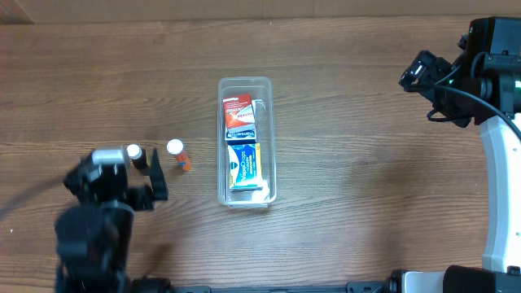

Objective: Pack container
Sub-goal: 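Reach the left gripper to the dark brown bottle and grasp it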

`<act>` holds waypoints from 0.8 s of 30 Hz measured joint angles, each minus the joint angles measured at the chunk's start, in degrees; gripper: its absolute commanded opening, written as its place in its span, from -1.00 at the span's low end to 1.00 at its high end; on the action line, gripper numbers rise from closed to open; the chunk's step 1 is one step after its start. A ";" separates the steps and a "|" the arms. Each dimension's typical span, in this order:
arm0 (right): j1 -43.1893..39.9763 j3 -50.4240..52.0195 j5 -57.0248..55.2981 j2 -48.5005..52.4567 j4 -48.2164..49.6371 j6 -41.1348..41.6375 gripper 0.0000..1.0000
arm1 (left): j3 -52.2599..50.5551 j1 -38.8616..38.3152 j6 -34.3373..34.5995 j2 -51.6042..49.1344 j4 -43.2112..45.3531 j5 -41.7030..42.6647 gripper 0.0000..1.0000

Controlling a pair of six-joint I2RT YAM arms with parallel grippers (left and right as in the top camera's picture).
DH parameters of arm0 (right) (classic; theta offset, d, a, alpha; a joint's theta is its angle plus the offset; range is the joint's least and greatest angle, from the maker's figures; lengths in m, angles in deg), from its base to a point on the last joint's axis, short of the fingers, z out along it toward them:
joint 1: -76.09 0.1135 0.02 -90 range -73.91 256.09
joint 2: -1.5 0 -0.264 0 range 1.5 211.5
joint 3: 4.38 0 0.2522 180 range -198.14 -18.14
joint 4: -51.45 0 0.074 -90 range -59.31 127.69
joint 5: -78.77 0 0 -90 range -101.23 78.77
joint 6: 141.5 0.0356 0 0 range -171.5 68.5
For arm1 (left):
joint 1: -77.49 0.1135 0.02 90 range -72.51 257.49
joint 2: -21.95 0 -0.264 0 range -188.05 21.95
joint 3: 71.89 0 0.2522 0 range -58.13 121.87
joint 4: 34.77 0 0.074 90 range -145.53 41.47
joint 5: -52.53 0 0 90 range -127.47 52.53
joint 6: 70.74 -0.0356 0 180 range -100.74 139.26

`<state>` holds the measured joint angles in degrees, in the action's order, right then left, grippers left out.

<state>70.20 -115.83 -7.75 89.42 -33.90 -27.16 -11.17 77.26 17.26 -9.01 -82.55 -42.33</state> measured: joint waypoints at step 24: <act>0.00 0.02 0.17 0.00 0.04 0.02 1.00 | 34.84 15.61 9.90 -65.81 -33.90 6.86 0.58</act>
<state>70.20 -115.80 -7.57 89.42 -33.86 -27.14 23.67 92.86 27.16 -74.82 -116.45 -35.47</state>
